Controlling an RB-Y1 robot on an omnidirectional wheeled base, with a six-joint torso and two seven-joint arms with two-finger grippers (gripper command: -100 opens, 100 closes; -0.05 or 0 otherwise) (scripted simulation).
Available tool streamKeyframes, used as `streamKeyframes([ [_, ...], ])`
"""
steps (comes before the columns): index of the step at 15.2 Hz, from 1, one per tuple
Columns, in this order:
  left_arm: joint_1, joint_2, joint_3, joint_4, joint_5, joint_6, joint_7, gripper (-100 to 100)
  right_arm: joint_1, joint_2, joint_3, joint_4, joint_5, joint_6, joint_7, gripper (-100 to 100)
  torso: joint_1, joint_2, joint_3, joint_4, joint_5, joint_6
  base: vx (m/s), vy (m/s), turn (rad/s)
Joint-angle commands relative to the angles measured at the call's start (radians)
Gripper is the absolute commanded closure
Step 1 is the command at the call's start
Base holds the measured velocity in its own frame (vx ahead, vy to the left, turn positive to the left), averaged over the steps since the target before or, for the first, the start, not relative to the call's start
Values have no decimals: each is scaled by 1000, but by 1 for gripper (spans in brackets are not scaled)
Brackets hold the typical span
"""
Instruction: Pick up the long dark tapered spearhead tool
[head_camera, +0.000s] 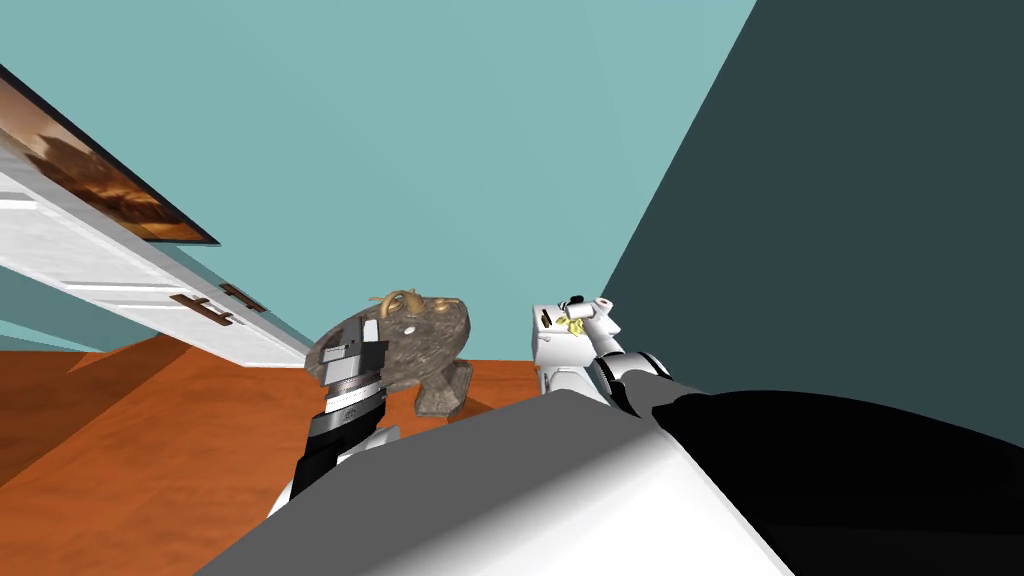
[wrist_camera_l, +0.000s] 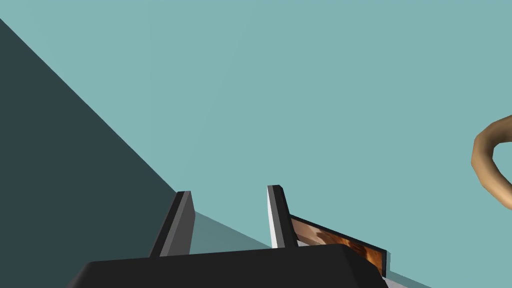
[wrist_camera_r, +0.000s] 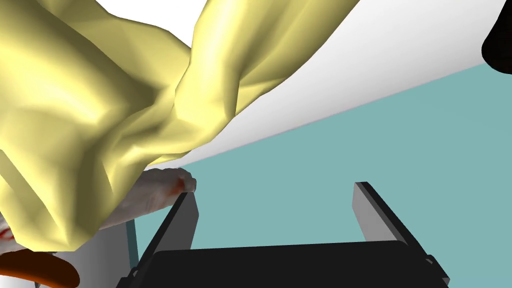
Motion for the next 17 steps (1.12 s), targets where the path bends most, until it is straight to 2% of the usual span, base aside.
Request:
streamKeyframes([
  [1,0,0,0,0,0,0,0,0,-3,-9,-6,-3,-14,47,36,-100,0,0,0,0,0,0,42,43,37],
  [2,0,0,0,0,0,0,0,0,-3,-9,-6,-3,-14,47,36,-100,0,0,0,0,0,0,37,39,23],
  [4,0,0,0,0,0,0,0,0,-5,-18,-12,-9,-26,95,70,-100,0,0,0,0,0,0,42,39,27],
  [5,0,0,0,0,0,0,0,0,-5,-18,-12,-9,-26,95,70,-100,0,0,0,0,0,0,37,34,29],
  [7,0,0,0,0,0,0,0,0,-8,-27,-18,-16,-40,146,107,-100,0,0,0,0,0,0,36,36,38],
  [8,0,0,0,0,0,0,0,0,-8,-27,-18,-16,-40,149,107,-100,0,0,0,0,0,0,36,32,28],
  [9,0,0,0,0,0,0,0,0,-9,-32,-22,-20,-47,177,128,-100,0,0,0,0,0,0,34,24,26],
  [10,0,0,0,0,0,0,0,0,-9,-32,-22,-20,-47,177,128,-100,0,0,0,0,0,0,32,21,22],
  [14,0,0,0,0,0,0,0,0,-14,-48,-31,-33,-72,270,193,-100,0,0,0,0,0,0,38,32,39],
  [15,0,0,0,0,0,0,0,0,-14,-48,-31,-33,-72,270,193,-100,0,0,0,0,0,0,33,27,31],
  [16,0,0,0,0,0,0,0,0,-15,-53,-33,-38,-81,302,215,-100,0,0,0,0,0,0,30,24,35],
  [17,0,0,0,0,0,0,0,0,-15,-53,-33,-38,-81,302,215,-100,-1,0,0,0,0,0,28,19,26],
])
